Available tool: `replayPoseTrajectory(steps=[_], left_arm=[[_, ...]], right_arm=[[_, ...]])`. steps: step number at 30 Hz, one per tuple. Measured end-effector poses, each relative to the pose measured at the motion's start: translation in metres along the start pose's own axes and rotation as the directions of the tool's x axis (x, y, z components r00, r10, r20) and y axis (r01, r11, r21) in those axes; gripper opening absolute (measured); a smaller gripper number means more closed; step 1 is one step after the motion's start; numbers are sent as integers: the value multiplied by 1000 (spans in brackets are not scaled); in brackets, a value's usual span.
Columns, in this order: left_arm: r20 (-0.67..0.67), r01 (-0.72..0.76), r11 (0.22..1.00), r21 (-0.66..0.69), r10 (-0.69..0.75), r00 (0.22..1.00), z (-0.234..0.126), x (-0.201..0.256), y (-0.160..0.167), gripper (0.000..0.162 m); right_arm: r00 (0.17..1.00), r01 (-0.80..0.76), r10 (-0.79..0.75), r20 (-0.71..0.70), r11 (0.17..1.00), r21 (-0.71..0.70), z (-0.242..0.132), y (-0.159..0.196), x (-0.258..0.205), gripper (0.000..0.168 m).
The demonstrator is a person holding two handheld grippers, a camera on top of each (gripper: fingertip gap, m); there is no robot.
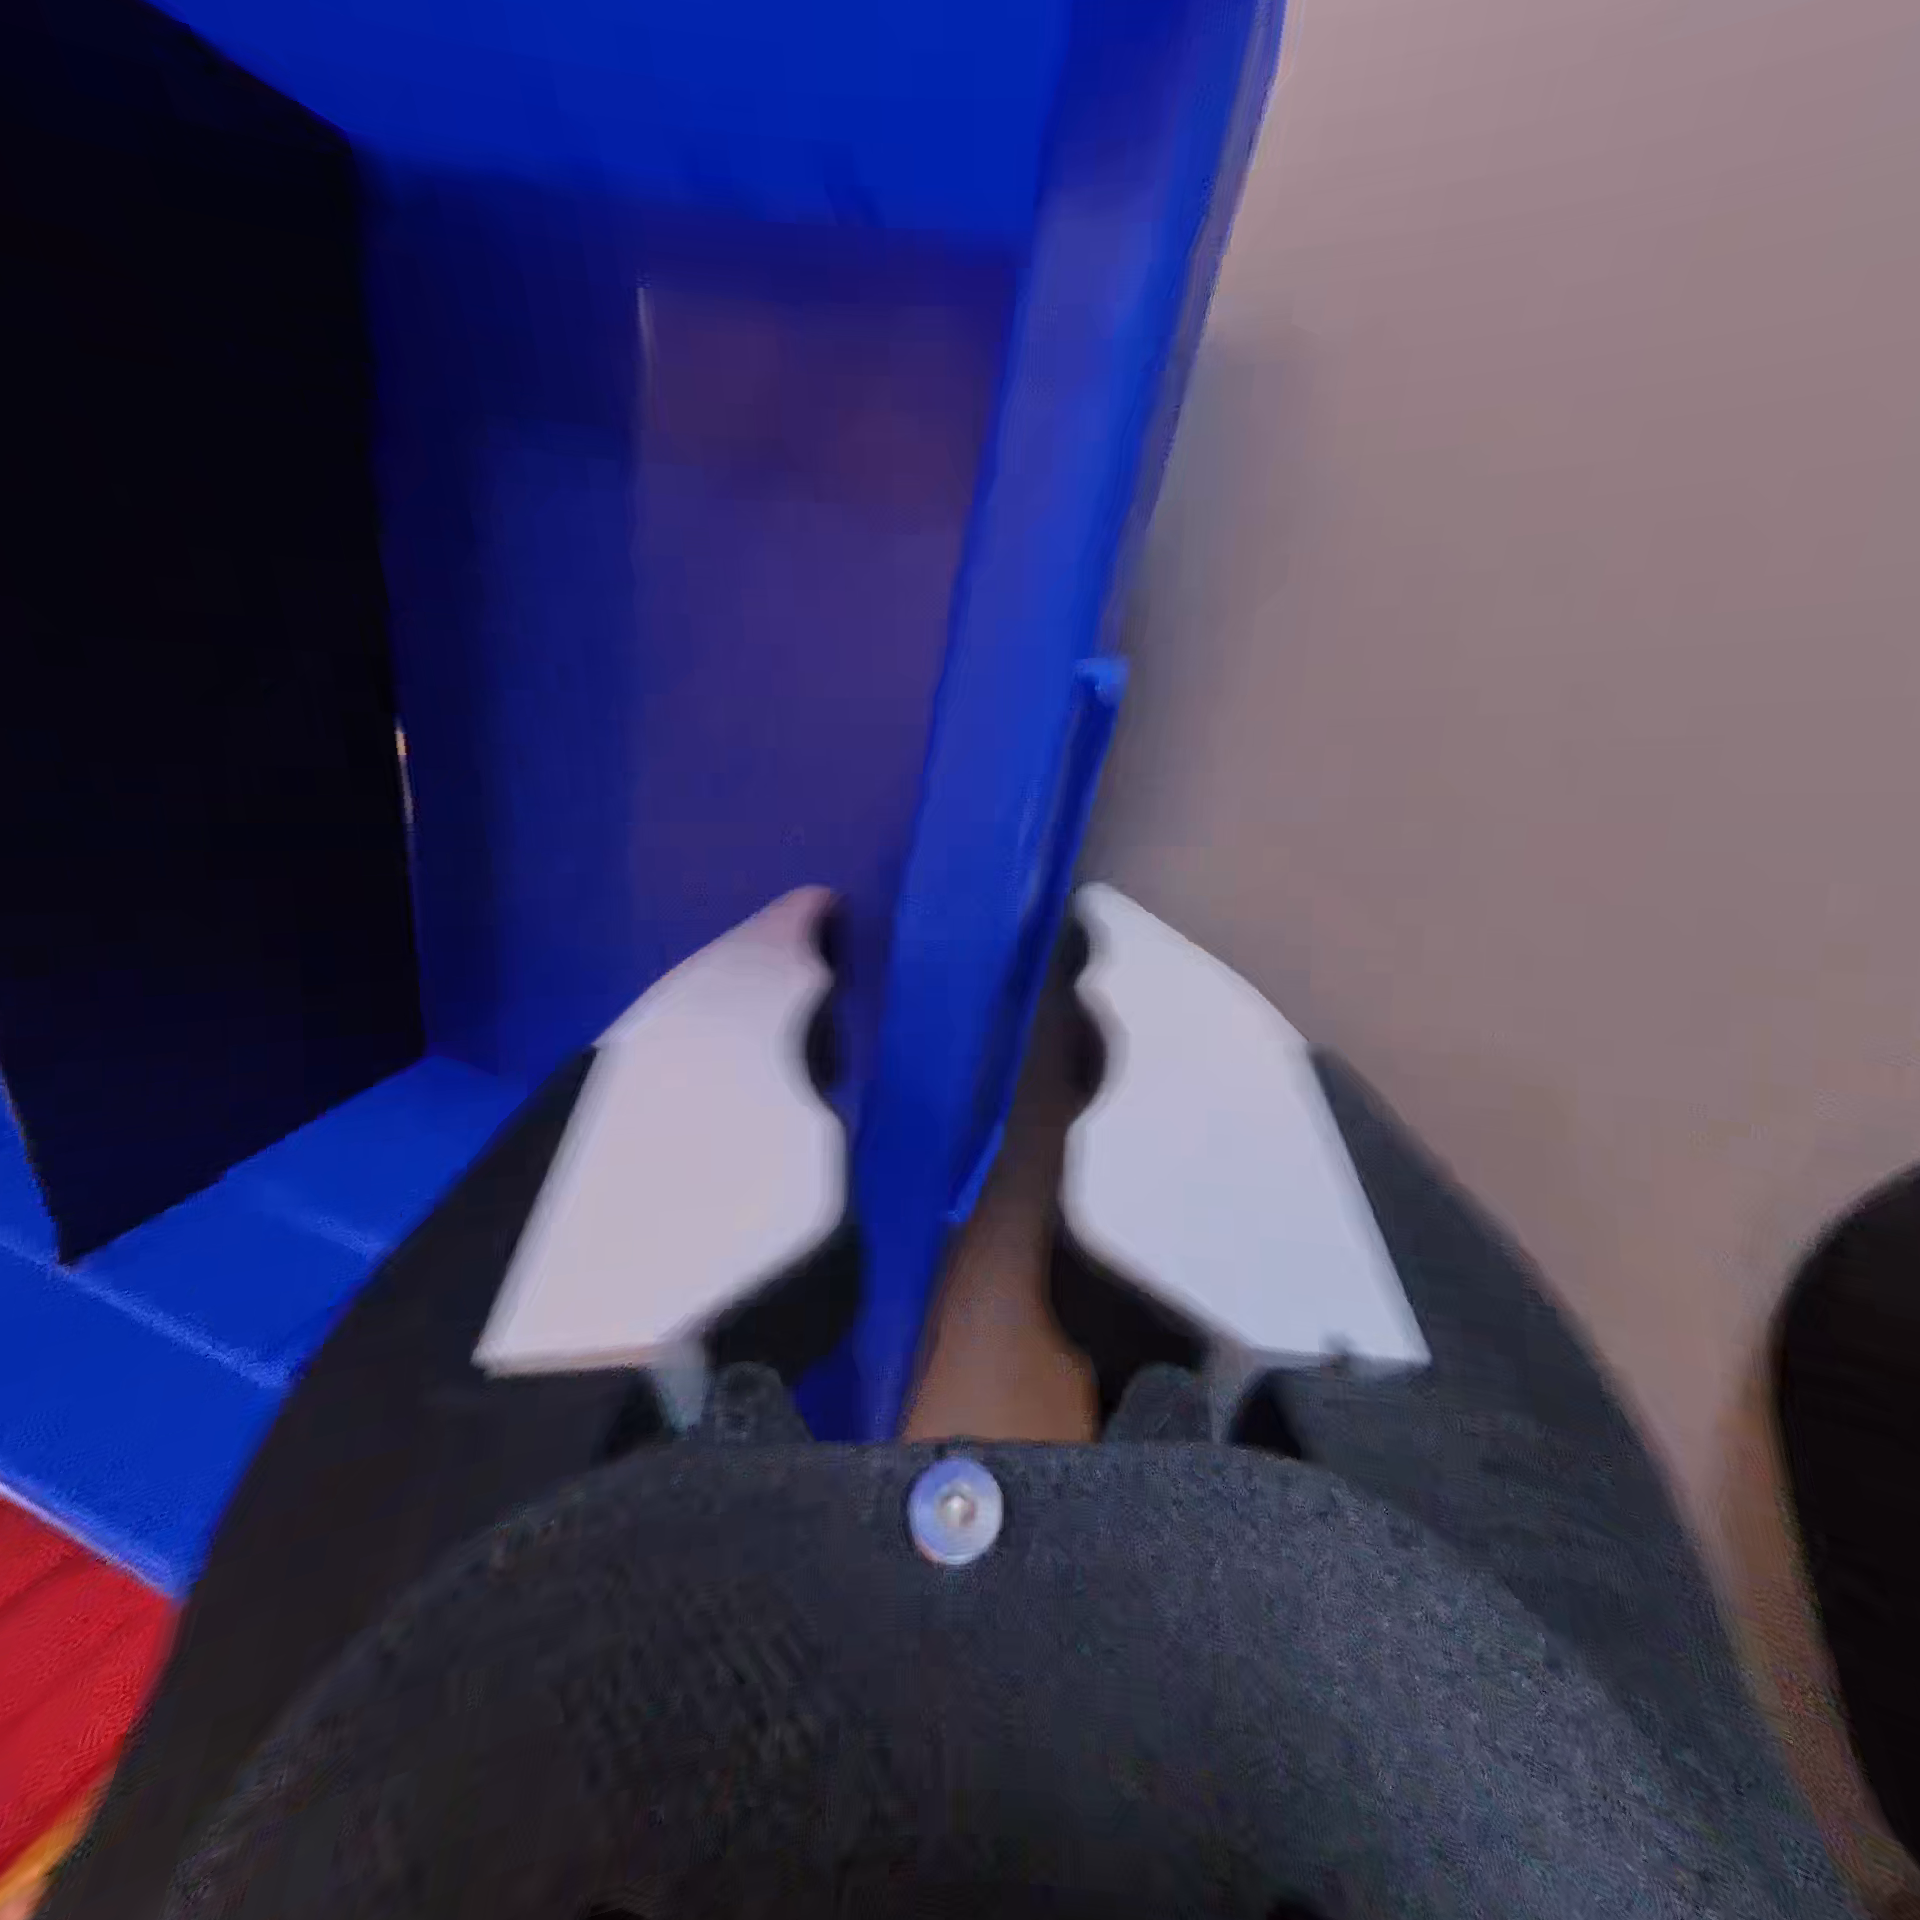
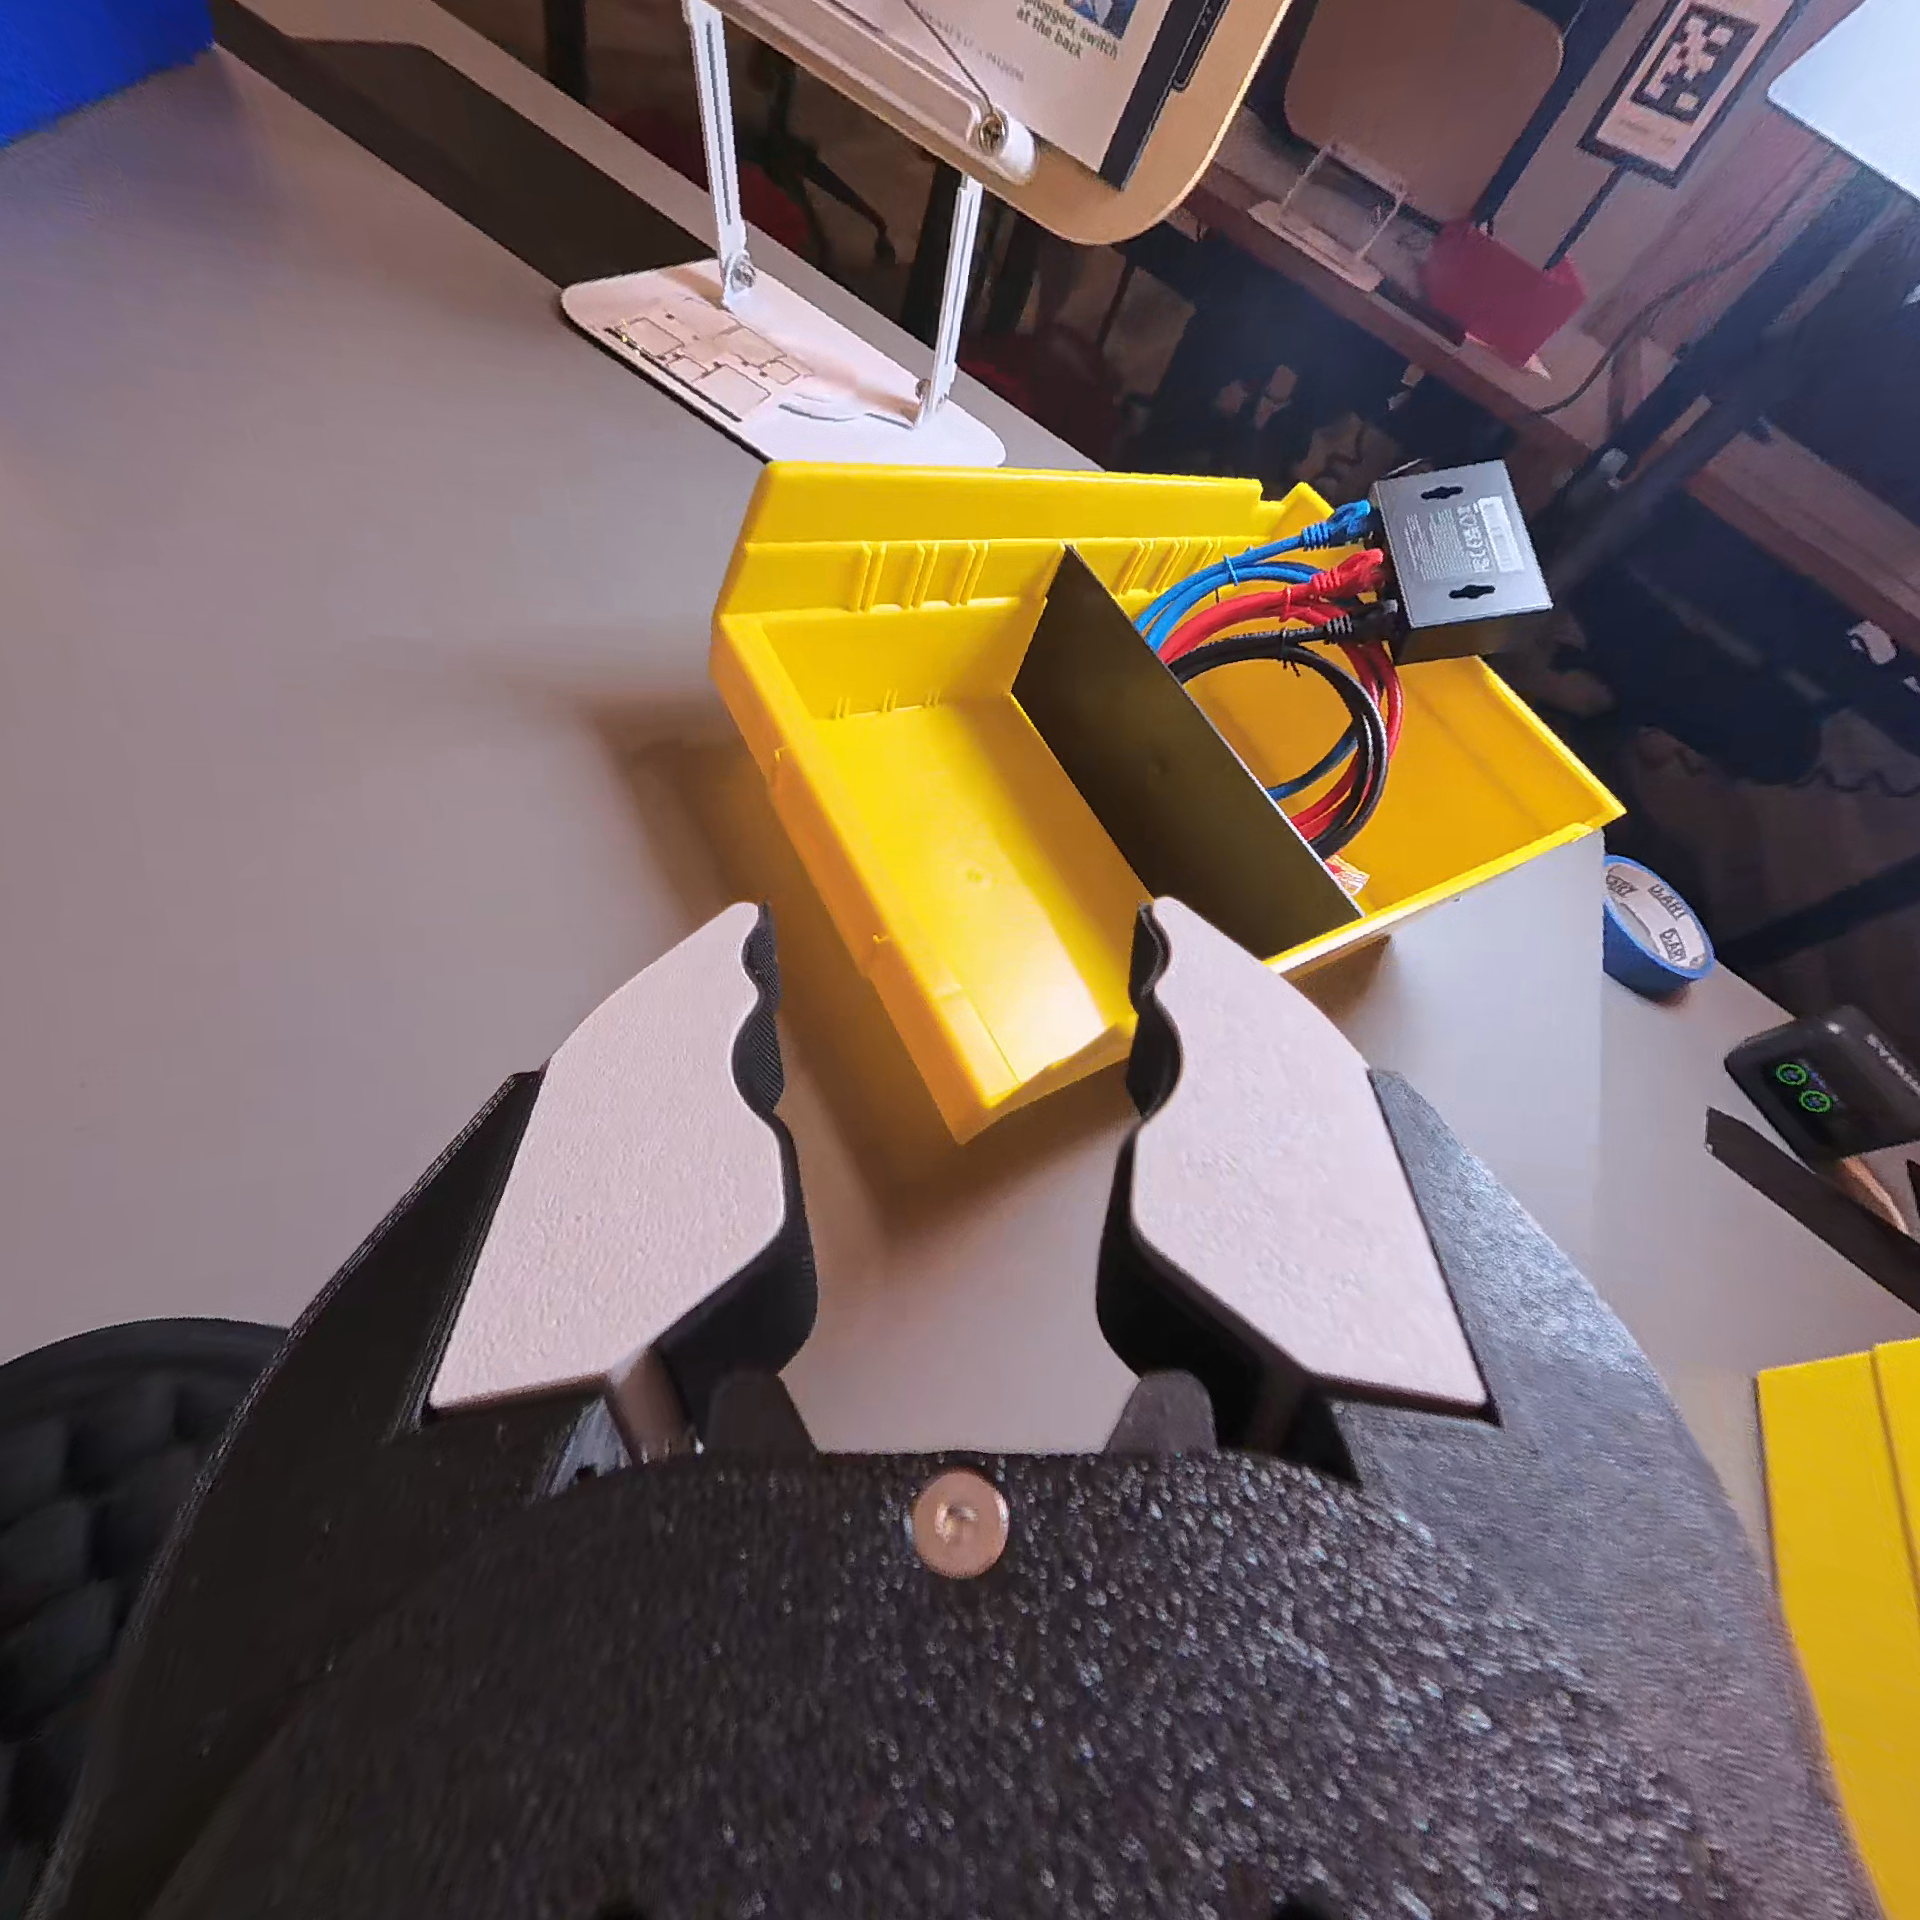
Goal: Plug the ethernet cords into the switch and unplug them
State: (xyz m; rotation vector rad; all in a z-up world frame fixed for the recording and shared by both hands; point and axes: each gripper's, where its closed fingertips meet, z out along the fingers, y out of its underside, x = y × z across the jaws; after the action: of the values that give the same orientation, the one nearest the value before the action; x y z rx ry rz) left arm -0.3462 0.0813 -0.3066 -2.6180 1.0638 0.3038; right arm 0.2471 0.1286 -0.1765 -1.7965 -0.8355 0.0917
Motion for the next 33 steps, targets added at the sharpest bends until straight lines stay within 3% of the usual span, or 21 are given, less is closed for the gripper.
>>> replayPoseTrajectory(steps=[1, 10, 12, 16, 27, 33], left_arm=[[16, -40, 999, 18, 40, 999, 1, 0, -4, 31], [33, -166, 981, 98, 164, 986, -17, 54, -24, 28], [35, -198, 972, 130, 195, 980, -21, 68, -30, 29], [60, -276, 943, 188, 270, 961, -29, 97, -53, 29], [49, -591, 748, 301, 607, 793, -32, 203, -183, 29], [142, -630, 706, 324, 622, 770, -20, 200, -246, 34]], right_arm=[[1000, 14, -14, -7, 1000, -11, 0, 1, 1, 66], [972, 189, -212, -99, 961, -200, 7, 23, 14, 67], [978, 125, -158, -139, 967, -220, 11, 28, 23, 71], [989, -117, 103, -102, 984, -135, 19, 24, 28, 79], [990, -32, 12, -143, 990, -139, 17, 14, 17, 76], [985, -36, 8, -170, 986, -162, 15, 32, 18, 76]])
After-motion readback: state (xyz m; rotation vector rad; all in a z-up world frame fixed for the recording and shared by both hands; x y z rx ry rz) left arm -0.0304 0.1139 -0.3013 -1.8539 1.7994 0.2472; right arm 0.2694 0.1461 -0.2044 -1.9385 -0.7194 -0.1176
